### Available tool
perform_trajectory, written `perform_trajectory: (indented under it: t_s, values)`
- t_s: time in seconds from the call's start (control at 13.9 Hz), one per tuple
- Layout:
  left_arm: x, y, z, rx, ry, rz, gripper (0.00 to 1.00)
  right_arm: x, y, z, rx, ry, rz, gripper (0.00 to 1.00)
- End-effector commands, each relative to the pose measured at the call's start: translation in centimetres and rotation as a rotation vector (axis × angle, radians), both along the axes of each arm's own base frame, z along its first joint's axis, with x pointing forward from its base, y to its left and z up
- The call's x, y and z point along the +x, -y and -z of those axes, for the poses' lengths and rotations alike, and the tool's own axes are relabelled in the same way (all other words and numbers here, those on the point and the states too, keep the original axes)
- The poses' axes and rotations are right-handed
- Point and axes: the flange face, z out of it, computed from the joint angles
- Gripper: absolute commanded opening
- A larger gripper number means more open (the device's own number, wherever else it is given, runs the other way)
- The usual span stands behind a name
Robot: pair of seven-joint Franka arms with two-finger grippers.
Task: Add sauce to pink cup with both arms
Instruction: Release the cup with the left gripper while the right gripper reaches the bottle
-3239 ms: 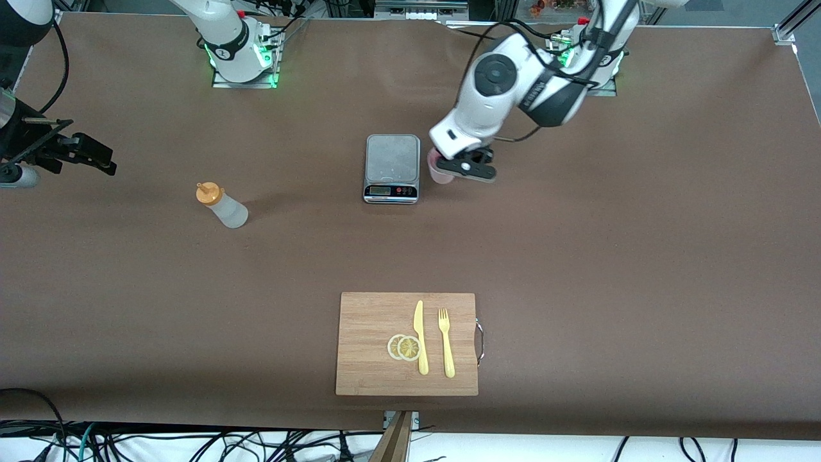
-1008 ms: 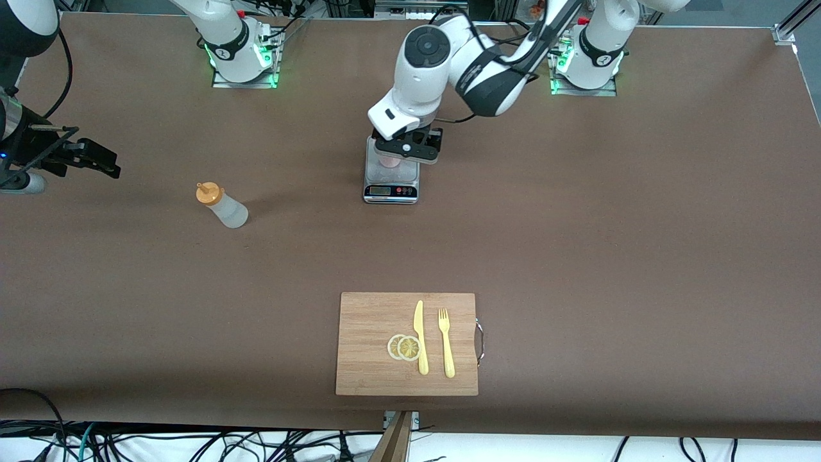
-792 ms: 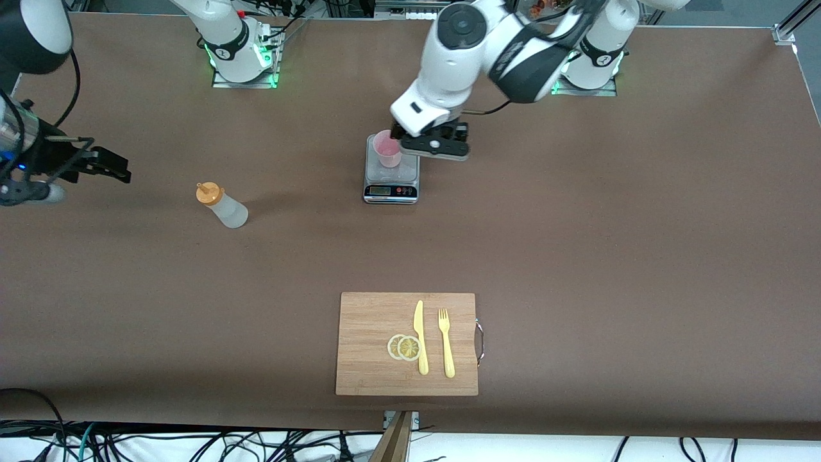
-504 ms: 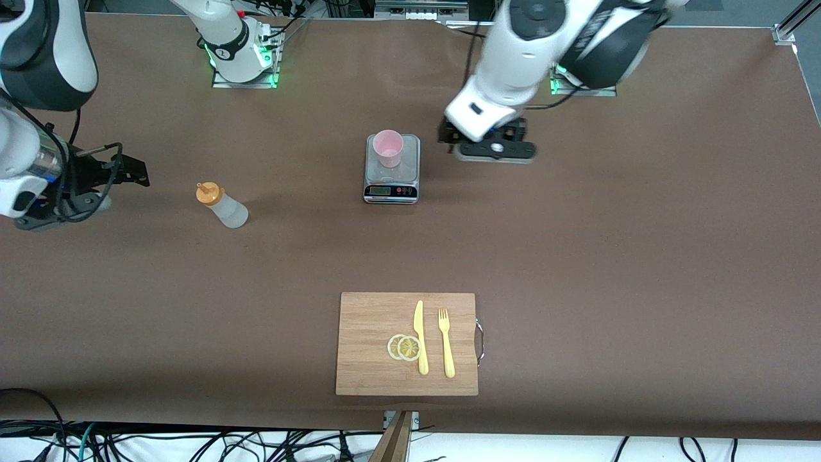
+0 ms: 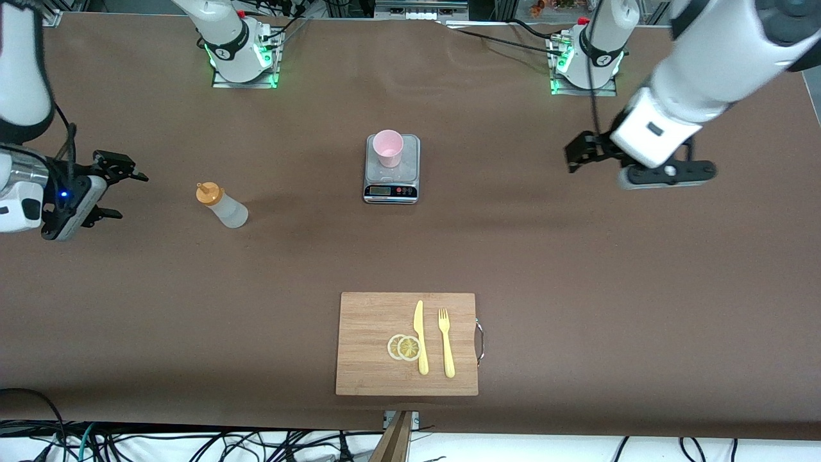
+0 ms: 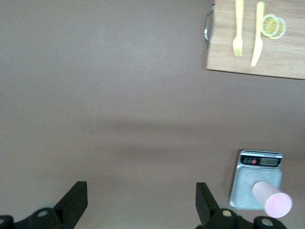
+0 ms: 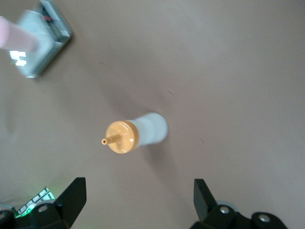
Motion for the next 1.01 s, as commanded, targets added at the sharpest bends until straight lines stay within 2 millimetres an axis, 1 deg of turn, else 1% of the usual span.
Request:
perform_trajectory:
  t_s: [0.0,0.14,0.22,0.36,0.43,0.5,0.65,0.86,0.94]
  values:
    - [0.2,-5.8,-1.0,0.002,-0.01,0.063,1.0,-0.5,4.1,4.2,0.265,0.008,-0.061,1.0]
    - [0.5,-9.8,-1.0,0.007,-0.015,0.102,1.0,-1.2,5.8,7.6,0.478,0.051,-0.137,1.0]
    - [0.6,-12.0,-1.0,0.023,-0.013,0.115,1.0,-1.5,6.4,9.8,0.573,0.078,-0.177,1.0]
    - [0.7,-15.0,-1.2,0.024,-0.015,0.149,1.0,-2.2,7.2,14.3,0.785,0.17,-0.251,1.0]
    - [0.6,-16.1,-1.2,0.022,-0.02,0.162,1.0,-2.7,7.7,16.9,0.878,0.21,-0.269,1.0]
    - [0.6,-16.7,-1.2,0.028,-0.022,0.164,1.0,-3.3,8.0,19.0,0.946,0.239,-0.283,1.0]
    - [0.7,-17.0,-1.0,0.049,-0.027,0.164,1.0,-4.0,8.1,22.5,1.027,0.299,-0.319,1.0]
    - [1.1,-17.2,-0.6,0.049,-0.035,0.163,1.0,-4.7,7.5,27.1,1.098,0.349,-0.335,1.0]
    - [1.2,-17.3,-0.6,0.051,-0.033,0.163,1.0,-5.1,6.9,28.7,1.131,0.356,-0.336,1.0]
